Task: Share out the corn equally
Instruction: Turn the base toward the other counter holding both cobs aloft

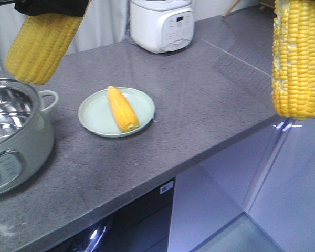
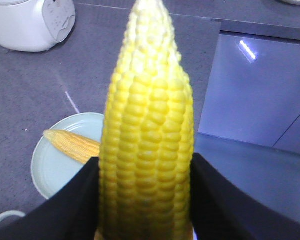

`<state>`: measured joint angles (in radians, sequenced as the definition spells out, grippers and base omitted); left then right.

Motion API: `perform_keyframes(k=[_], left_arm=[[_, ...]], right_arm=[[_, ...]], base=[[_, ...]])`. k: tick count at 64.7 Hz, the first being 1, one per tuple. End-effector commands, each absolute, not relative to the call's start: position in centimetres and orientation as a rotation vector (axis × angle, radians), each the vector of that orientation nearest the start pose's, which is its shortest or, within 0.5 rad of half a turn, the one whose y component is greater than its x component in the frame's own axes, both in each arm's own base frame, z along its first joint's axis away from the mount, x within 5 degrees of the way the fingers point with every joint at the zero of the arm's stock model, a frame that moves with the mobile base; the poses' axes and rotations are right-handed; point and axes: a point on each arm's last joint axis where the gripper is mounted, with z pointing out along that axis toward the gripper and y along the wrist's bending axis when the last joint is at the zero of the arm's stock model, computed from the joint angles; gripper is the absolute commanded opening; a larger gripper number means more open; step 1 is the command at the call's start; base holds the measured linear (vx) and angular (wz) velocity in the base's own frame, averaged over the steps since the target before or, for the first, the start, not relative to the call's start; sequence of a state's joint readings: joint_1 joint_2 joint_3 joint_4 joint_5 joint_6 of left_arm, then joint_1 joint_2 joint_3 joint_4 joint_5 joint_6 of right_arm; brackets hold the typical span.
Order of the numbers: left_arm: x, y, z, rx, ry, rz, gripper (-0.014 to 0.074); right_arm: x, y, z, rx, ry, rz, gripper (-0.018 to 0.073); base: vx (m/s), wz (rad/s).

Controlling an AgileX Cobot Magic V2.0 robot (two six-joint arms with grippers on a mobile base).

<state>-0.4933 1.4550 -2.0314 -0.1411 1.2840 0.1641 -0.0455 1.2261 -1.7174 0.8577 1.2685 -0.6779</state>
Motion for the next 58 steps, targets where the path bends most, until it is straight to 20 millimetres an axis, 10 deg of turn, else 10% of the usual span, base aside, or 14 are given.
perform_keyframes(k=[1,58], left_arm=[[21.41,-12.98,54.41,0.708,1.995,-0.385,-0.0008],[21.41,-12.98,54.41,0.708,1.995,-0.385,-0.0008]], right_arm=[[18.54,5.86,53.89,-0.730,1.754,0.607,-0.0004],[18.54,5.86,53.89,-0.730,1.754,0.607,-0.0004]], base=[[-0.02,-0.34],[-0.03,-0.34]])
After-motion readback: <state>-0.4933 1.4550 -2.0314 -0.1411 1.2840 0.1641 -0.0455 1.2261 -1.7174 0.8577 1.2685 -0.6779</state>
